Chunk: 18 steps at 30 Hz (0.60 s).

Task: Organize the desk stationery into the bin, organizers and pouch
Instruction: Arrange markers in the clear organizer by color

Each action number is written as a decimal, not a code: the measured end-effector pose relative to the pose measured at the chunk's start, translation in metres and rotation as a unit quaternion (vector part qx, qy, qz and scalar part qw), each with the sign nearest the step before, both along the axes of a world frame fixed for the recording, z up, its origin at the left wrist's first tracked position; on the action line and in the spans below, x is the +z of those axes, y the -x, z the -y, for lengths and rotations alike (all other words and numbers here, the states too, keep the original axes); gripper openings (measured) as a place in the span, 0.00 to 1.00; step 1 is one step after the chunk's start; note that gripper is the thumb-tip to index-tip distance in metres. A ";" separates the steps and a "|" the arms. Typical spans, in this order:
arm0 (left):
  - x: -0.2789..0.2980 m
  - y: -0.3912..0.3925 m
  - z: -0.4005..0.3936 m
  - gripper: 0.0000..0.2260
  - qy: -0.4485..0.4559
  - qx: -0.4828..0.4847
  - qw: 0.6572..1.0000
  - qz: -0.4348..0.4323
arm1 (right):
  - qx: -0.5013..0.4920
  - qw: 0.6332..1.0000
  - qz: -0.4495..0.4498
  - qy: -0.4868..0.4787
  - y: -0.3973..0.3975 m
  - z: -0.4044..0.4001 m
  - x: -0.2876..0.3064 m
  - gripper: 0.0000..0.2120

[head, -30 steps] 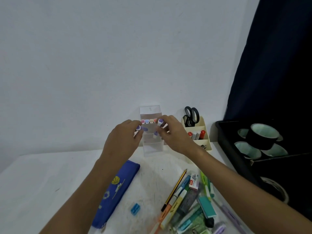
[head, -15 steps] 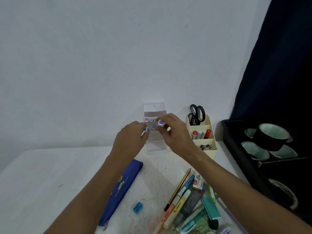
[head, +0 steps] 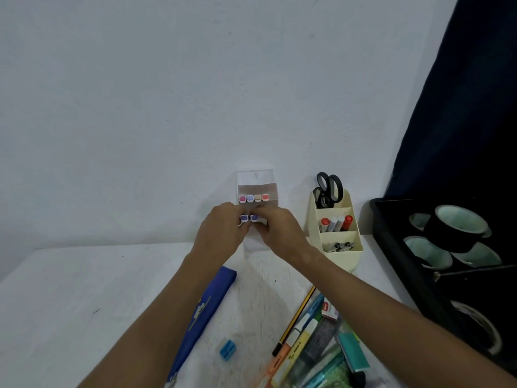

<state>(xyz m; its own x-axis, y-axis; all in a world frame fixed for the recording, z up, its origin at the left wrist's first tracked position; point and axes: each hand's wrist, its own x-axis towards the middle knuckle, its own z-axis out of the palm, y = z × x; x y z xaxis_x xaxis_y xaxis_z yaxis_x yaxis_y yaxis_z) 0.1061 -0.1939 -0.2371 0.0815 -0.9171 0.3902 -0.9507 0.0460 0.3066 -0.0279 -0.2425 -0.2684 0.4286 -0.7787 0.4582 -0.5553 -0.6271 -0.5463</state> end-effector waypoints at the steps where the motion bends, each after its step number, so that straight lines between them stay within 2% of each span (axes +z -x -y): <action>1: -0.002 -0.001 0.003 0.09 -0.007 0.001 1.000 -0.003 | -0.010 1.000 -0.007 -0.008 -0.002 0.001 -0.001 0.12; 8: -0.013 -0.003 0.013 0.10 -0.028 0.007 0.999 -0.020 | -0.041 0.998 -0.029 -0.029 -0.009 0.002 -0.009 0.14; 18: -0.019 -0.005 0.020 0.11 -0.037 0.014 0.999 0.002 | -0.054 0.998 -0.027 -0.013 -0.011 0.004 -0.015 0.12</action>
